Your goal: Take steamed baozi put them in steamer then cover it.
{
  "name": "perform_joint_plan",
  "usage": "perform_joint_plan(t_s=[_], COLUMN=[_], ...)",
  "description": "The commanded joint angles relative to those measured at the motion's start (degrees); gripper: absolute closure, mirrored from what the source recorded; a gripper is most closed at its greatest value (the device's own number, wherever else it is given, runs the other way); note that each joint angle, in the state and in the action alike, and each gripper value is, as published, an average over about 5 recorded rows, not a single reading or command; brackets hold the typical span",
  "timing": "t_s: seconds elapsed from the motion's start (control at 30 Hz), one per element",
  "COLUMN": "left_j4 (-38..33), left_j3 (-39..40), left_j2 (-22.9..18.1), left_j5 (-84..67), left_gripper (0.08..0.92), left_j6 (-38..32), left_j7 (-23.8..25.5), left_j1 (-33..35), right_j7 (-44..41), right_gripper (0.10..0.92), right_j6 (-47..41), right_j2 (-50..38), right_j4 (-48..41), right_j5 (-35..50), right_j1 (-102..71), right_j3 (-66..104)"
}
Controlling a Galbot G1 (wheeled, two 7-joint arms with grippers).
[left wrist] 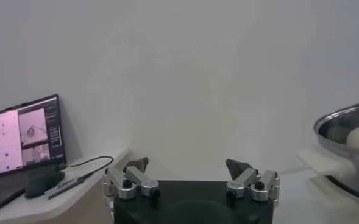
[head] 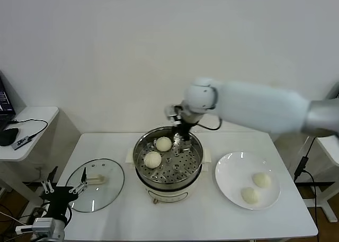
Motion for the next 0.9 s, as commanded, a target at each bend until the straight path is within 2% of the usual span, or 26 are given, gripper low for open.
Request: perform_joint_plan(t_s=[0.03, 0.23, 0.47, 0.57, 0.9], left_j4=[-0.03, 0.19, 0.64, 0.96, 0.88], left_j3=[1.14, 2.45, 3.34, 3.47, 4.31], left_j2=[0.17, 0.12, 0.08, -0.02, -1.5], left_j5=[0.43, 1.34, 2.43, 2.92, 4.33], left_gripper=[0.177, 0.177, 0.177, 0.177, 0.177], left_j6=[0.16, 0.37, 0.45, 0.51, 0.38], left_j7=[0.05, 0.05, 0.01, -0.02, -0.15], left_j1=[-0.14, -0.28, -0.11, -0.01, 0.92], right_j7=[-6.69, -8.04, -8.47, -8.37, -7.05], right_gripper=[0.203, 0.203, 0.203, 0.203, 0.203], right_j6=[6.37, 8.7, 11.36, 12.29, 13.37], right_j2=[-21.46, -33.3, -42.95, -43.71, -39.29], right_j4=[10.38, 13.25, 13.68, 12.92, 9.51], right_j5=[-9.27, -15.81, -26.04, -29.45, -32.61], right_j1=[2.87, -7.05, -35.82, -42.91, -46.04], right_j3=[-1.22, 5.16, 25.89, 29.6, 29.48])
